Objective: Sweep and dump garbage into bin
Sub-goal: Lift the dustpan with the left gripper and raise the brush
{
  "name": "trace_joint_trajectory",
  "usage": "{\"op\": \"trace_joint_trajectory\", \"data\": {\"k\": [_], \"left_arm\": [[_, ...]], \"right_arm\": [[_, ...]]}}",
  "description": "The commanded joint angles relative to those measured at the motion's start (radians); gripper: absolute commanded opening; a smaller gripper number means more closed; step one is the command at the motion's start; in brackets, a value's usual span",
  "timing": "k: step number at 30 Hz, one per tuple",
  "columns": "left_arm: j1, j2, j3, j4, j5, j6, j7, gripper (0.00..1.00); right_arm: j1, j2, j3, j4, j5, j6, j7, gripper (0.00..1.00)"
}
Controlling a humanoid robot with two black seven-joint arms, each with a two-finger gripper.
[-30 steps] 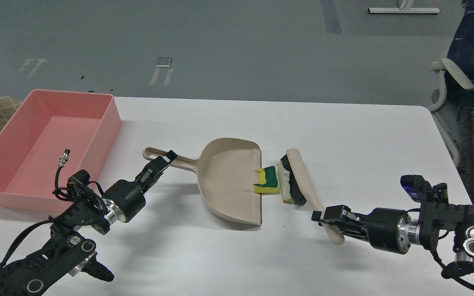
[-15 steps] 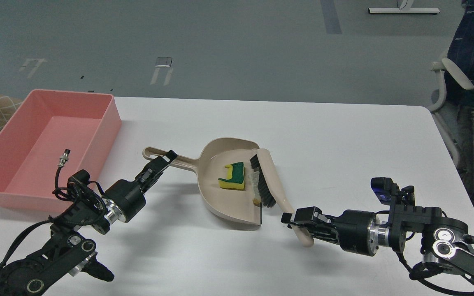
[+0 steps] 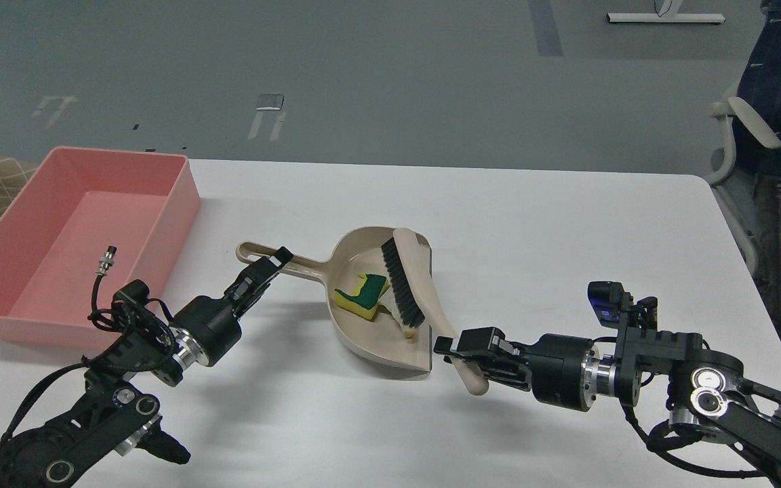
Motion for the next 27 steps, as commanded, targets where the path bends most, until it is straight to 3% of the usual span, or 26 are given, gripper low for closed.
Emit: {"op": "trace_joint_trajectory", "data": {"k": [1, 10, 19, 27], "left_arm": [[0.0, -0.002, -0.007, 0.0, -0.009, 0.001, -0.002, 0.0], [0.002, -0.008, -0.051, 0.005, -0.24, -0.001, 0.006, 0.0], [-0.005, -0.01, -0.128, 0.008, -0.256, -0.011, 0.009, 0.0], [-0.017, 0.038, -0.183, -0.006, -0.391, -0.022, 0.018, 0.0]], "right_arm": [[0.001, -0.01, 0.039, 0.0, 0.0, 0.003, -0.002, 0.0], [0.004, -0.143, 0.226, -0.006, 0.0, 0.011, -0.007, 0.0], [-0.031, -0.265, 0.324, -0.043, 0.026, -0.003, -0.004, 0.0], [-0.114, -0.274, 0.329, -0.087, 0.025, -0.022, -0.001, 0.0]]}}
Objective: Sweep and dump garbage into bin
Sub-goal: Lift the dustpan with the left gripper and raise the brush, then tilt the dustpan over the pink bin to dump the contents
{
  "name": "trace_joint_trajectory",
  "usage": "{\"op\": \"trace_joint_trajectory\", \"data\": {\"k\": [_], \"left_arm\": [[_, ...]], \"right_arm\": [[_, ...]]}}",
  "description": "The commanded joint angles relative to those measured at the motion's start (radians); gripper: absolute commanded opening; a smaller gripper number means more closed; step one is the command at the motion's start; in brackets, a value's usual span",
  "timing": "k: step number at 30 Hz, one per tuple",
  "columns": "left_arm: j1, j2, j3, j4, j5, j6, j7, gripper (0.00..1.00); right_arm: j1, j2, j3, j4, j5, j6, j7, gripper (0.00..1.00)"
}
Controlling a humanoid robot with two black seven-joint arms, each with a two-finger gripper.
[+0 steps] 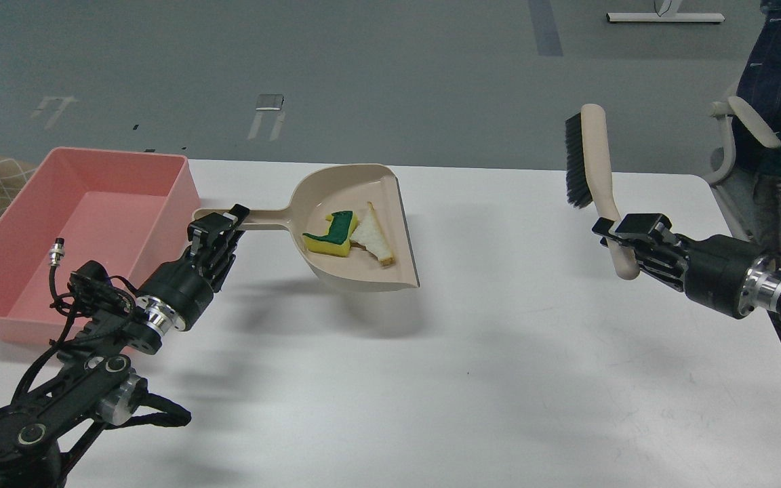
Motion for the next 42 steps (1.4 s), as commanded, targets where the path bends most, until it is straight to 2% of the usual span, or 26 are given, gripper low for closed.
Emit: {"op": "trace_joint_trajectory", "data": {"k": [1, 6, 10, 13, 19, 25, 28, 31, 33, 38, 42], "left_arm": [[0.0, 0.037, -0.049, -0.009, -0.048, -0.014, 0.004, 0.0], [0.01, 0.089, -0.172, -0.012, -0.093, -0.063, 0.018, 0.0], [0.021, 0.147, -0.262, -0.02, -0.153, -0.089, 0.047, 0.0], [0.049, 0.196, -0.316, -0.02, -0.178, -0.094, 0.045, 0.0], [0.181, 0.292, -0.471, -0.018, -0.183, -0.104, 0.041, 0.0], [0.32, 0.358, -0.588, -0.012, -0.17, -0.12, 0.025, 0.0], [0.391, 0.384, -0.641, -0.009, -0.132, -0.117, -0.004, 0.0], [0.403, 0.413, -0.664, -0.004, -0.052, -0.109, -0.04, 0.0], [0.403, 0.42, -0.674, 0.003, -0.011, -0.103, -0.048, 0.0], [0.405, 0.445, -0.701, 0.009, 0.211, -0.008, -0.076, 0.0], [0.405, 0.451, -0.701, 0.012, 0.294, 0.029, -0.082, 0.0]], "right_arm": [[-0.038, -0.001, 0.0, -0.006, -0.001, -0.008, 0.002, 0.0], [-0.087, 0.001, 0.0, -0.003, -0.001, -0.014, 0.008, 0.0], [-0.105, 0.007, 0.0, 0.0, -0.001, -0.02, 0.01, 0.0], [-0.107, 0.01, 0.0, -0.003, -0.001, -0.024, 0.01, 0.0], [-0.107, 0.016, 0.005, -0.004, -0.001, -0.024, 0.011, 0.0], [-0.11, 0.016, 0.005, -0.004, 0.0, -0.024, 0.01, 0.0], [-0.111, 0.016, 0.003, -0.003, 0.0, -0.024, 0.01, 0.0], [-0.11, 0.025, 0.003, -0.001, 0.0, -0.023, 0.01, 0.0], [-0.11, 0.028, 0.003, 0.0, -0.001, -0.023, 0.01, 0.0], [-0.11, 0.031, 0.003, 0.003, -0.001, -0.023, 0.01, 0.0], [-0.108, 0.031, 0.005, 0.005, 0.0, -0.023, 0.01, 0.0]]}}
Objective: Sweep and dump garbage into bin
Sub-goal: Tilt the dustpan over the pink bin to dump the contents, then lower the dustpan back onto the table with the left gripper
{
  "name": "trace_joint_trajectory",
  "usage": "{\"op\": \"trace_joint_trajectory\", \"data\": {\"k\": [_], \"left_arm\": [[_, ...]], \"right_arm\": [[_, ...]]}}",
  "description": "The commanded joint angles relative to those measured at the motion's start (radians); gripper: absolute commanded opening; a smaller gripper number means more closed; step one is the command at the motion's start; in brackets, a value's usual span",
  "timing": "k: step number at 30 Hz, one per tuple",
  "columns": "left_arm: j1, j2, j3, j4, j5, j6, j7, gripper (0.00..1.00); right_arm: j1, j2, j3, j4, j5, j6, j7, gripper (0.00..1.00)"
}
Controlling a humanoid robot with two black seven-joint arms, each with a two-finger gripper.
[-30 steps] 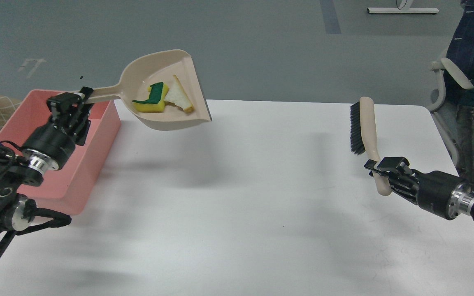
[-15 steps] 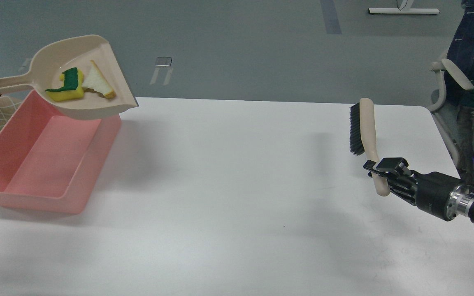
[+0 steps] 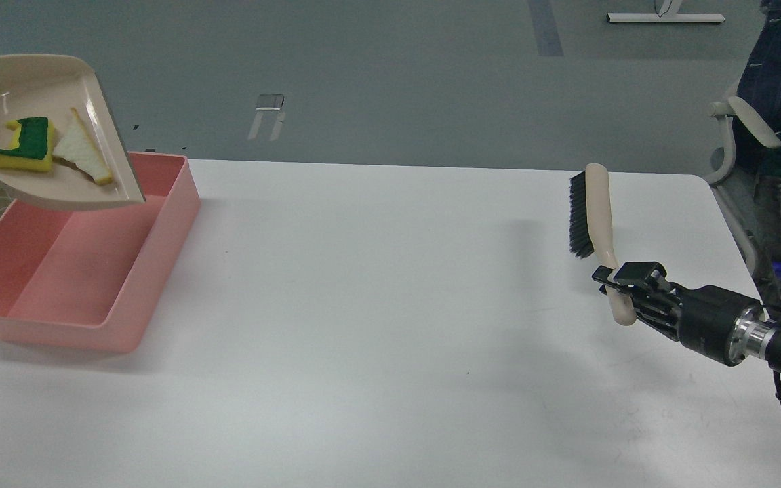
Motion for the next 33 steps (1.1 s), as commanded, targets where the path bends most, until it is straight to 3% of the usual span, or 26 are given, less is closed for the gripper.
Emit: {"op": "trace_joint_trajectory", "data": {"k": [1, 6, 9, 15, 28, 33], "left_arm": [[0.0, 0.008, -0.001, 0.011, 0.072, 0.045, -0.005, 0.0], [0.0, 0.015, 0.001, 0.048, 0.078, 0.108, -0.006, 0.0], [0.002, 0.051, 0.008, 0.082, 0.165, 0.191, -0.043, 0.0], [-0.006, 0.068, 0.005, 0.079, 0.265, 0.246, -0.08, 0.0], [-0.014, 0.134, 0.005, 0.067, 0.265, 0.258, -0.081, 0.0], [-0.096, 0.129, 0.013, -0.036, 0.169, 0.228, -0.067, 0.0]], "right_arm": [[0.0, 0.0, 0.002, 0.003, 0.001, 0.0, 0.002, 0.0], [-0.002, 0.0, 0.002, 0.003, 0.0, 0.0, 0.002, 0.0], [-0.002, 0.005, 0.002, 0.003, 0.0, 0.0, 0.002, 0.0], [-0.002, 0.025, 0.002, 0.003, 0.0, 0.0, 0.0, 0.0], [-0.002, 0.026, 0.002, 0.002, 0.0, 0.0, 0.0, 0.0], [-0.002, 0.026, -0.002, 0.002, 0.0, 0.003, 0.0, 0.0]]}}
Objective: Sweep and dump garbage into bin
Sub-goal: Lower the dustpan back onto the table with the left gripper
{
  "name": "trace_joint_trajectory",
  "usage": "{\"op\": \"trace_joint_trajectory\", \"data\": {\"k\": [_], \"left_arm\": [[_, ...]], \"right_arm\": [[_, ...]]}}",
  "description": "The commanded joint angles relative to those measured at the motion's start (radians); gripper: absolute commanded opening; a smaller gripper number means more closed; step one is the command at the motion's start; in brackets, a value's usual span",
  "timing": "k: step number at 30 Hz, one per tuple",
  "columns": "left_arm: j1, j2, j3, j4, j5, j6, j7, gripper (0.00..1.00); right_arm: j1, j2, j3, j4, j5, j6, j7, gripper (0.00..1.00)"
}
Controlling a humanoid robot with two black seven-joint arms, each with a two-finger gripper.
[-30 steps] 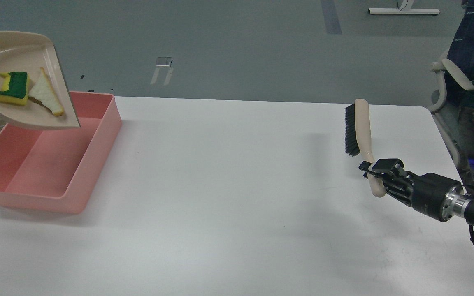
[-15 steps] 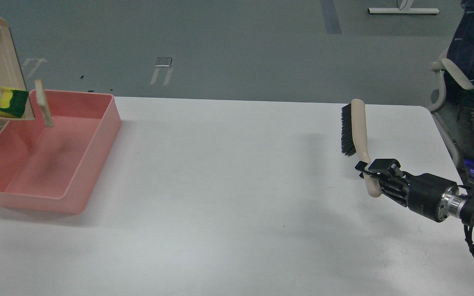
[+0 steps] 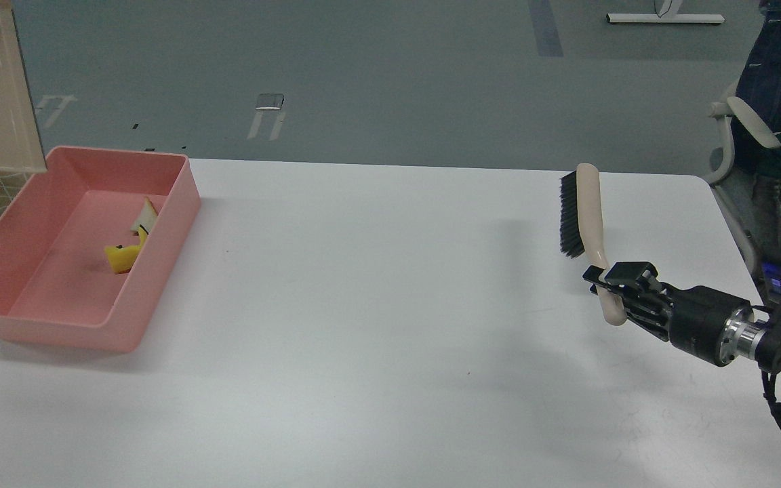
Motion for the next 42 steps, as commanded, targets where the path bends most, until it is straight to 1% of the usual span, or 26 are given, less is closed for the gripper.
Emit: {"op": "trace_joint_trajectory", "data": {"k": [1, 2, 4, 5, 6, 7, 8, 10, 11, 13, 14, 18, 20, 22, 23, 26, 31, 32, 33, 34, 35, 36, 39, 42], "left_arm": [[-0.06, -0.005, 0.013, -0.078, -0.086, -0.04, 0.014, 0.0], [-0.067, -0.006, 0.013, -0.109, -0.109, -0.081, 0.032, 0.0], [-0.083, -0.014, 0.011, -0.15, -0.124, -0.127, 0.066, 0.0], [-0.112, -0.029, 0.013, -0.202, -0.147, -0.173, 0.107, 0.0], [-0.144, -0.066, 0.014, -0.251, -0.179, -0.224, 0.146, 0.0], [-0.164, -0.089, 0.016, -0.268, -0.199, -0.253, 0.164, 0.0], [-0.207, -0.147, 0.026, -0.297, -0.225, -0.308, 0.206, 0.0], [-0.256, -0.205, 0.043, -0.318, -0.228, -0.357, 0.247, 0.0], [-0.303, -0.259, 0.074, -0.327, -0.227, -0.397, 0.282, 0.0], [-0.354, -0.336, 0.141, -0.328, -0.227, -0.43, 0.318, 0.0], [-0.37, -0.379, 0.193, -0.324, -0.227, -0.427, 0.327, 0.0], [-0.374, -0.46, 0.299, -0.318, -0.221, -0.404, 0.333, 0.0], [-0.374, -0.532, 0.376, -0.305, -0.219, -0.375, 0.344, 0.0], [-0.374, -0.565, 0.413, -0.293, -0.218, -0.358, 0.35, 0.0], [-0.371, -0.595, 0.448, -0.281, -0.215, -0.336, 0.361, 0.0], [-0.365, -0.641, 0.52, -0.25, -0.215, -0.296, 0.373, 0.0], [-0.365, -0.655, 0.654, -0.177, -0.212, -0.232, 0.356, 0.0], [-0.367, -0.657, 0.661, -0.166, -0.207, -0.224, 0.355, 0.0], [-0.37, -0.658, 0.672, -0.14, -0.18, -0.218, 0.344, 0.0], [-0.37, -0.664, 0.677, -0.112, -0.135, -0.217, 0.324, 0.0], [-0.37, -0.664, 0.677, -0.112, -0.135, -0.217, 0.324, 0.0], [-0.37, -0.674, 0.687, -0.089, -0.08, -0.217, 0.307, 0.0], [-0.364, -0.678, 0.738, -0.08, 0.012, -0.217, 0.301, 0.0], [-0.364, -0.687, 0.75, -0.075, 0.017, -0.213, 0.301, 0.0]], "right_arm": [[0.0, 0.0, -0.003, -0.001, 0.0, 0.002, 0.0, 0.0], [0.0, -0.002, -0.003, -0.001, -0.001, 0.002, 0.002, 0.0], [0.0, -0.002, -0.003, -0.001, -0.002, 0.002, 0.0, 0.0], [0.0, -0.002, -0.003, -0.003, -0.002, 0.004, 0.002, 0.0], [0.0, -0.003, -0.003, -0.003, -0.002, 0.004, 0.002, 0.0], [0.0, -0.003, -0.005, -0.003, -0.002, 0.004, 0.002, 0.0], [0.0, -0.005, -0.005, -0.003, -0.003, 0.004, 0.002, 0.0], [0.0, -0.003, -0.005, -0.003, -0.003, 0.004, 0.002, 0.0], [-0.002, -0.003, -0.005, -0.004, -0.003, 0.004, 0.002, 0.0], [-0.002, -0.003, -0.006, -0.004, -0.002, 0.004, 0.002, 0.0], [-0.002, -0.005, -0.006, -0.003, -0.002, 0.004, 0.002, 0.0], [-0.002, -0.006, -0.006, -0.003, -0.003, 0.004, 0.002, 0.0], [-0.005, -0.006, -0.008, -0.006, -0.005, 0.004, 0.002, 0.0], [-0.014, -0.006, -0.008, -0.004, -0.005, 0.004, 0.002, 0.0], [-0.02, -0.006, -0.008, -0.004, -0.008, 0.004, 0.002, 0.0], [-0.023, -0.006, -0.009, -0.004, -0.009, 0.004, 0.002, 0.0], [-0.023, -0.014, -0.011, -0.001, -0.008, 0.015, 0.002, 0.0], [-0.023, -0.015, -0.012, 0.0, -0.008, 0.018, 0.002, 0.0], [-0.025, -0.015, -0.012, 0.0, -0.008, 0.03, 0.002, 0.0], [-0.031, -0.015, -0.012, 0.002, -0.008, 0.048, 0.002, 0.0], [-0.031, -0.015, -0.012, 0.002, -0.008, 0.048, 0.002, 0.0], [-0.045, -0.017, -0.011, 0.003, -0.008, 0.064, 0.002, 0.0], [-0.063, -0.026, -0.012, 0.005, -0.011, 0.071, 0.002, 0.0], [-0.068, -0.041, -0.015, 0.005, -0.011, 0.071, 0.002, 0.0]]}}
